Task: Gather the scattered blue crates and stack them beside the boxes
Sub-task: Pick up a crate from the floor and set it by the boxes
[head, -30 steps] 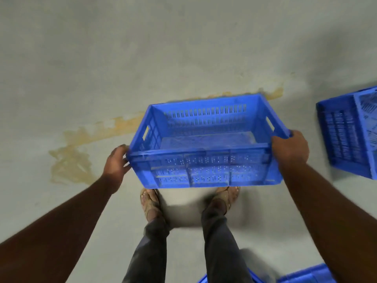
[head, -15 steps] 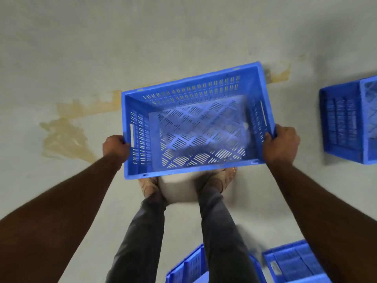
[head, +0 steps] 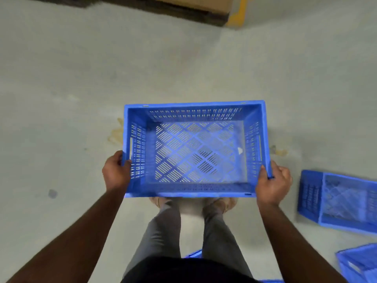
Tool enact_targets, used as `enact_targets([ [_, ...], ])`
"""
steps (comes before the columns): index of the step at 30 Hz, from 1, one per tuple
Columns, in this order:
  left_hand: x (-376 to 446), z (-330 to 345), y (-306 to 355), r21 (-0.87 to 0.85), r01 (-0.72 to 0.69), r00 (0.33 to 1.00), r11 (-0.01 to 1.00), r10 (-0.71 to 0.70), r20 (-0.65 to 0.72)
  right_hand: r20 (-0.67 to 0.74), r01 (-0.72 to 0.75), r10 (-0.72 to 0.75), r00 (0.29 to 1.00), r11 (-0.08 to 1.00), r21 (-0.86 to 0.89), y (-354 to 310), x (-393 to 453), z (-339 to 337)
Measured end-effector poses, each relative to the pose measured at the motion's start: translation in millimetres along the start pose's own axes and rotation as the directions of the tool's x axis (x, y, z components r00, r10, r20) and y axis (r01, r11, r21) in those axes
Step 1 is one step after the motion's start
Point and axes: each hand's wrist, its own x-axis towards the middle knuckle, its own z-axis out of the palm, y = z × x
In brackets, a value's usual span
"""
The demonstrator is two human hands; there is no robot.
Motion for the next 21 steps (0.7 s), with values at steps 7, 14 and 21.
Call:
enact_targets([
  [7, 24, -139, -49, -0.155, -0.009, 0.978, 0.988, -0.023, -0.206, -0.063, 0.059, -0.057, 0.996, 0.997, 0.038, -166, -39, 0],
  [14, 85, -251, -84, -0.224, 0.069, 0.949, 0.972, -0.133, -0.286, -0.104, 0.107, -0.091, 0.99, 0.981, 0.161, -306, -62, 29],
  [21, 182, -338, -108, -0.399, 0.142, 0.885, 0.906, -0.297, -0.358, -0.003, 0.159, -0.166, 0.986, 0.939, 0.304, -463, -56, 93],
])
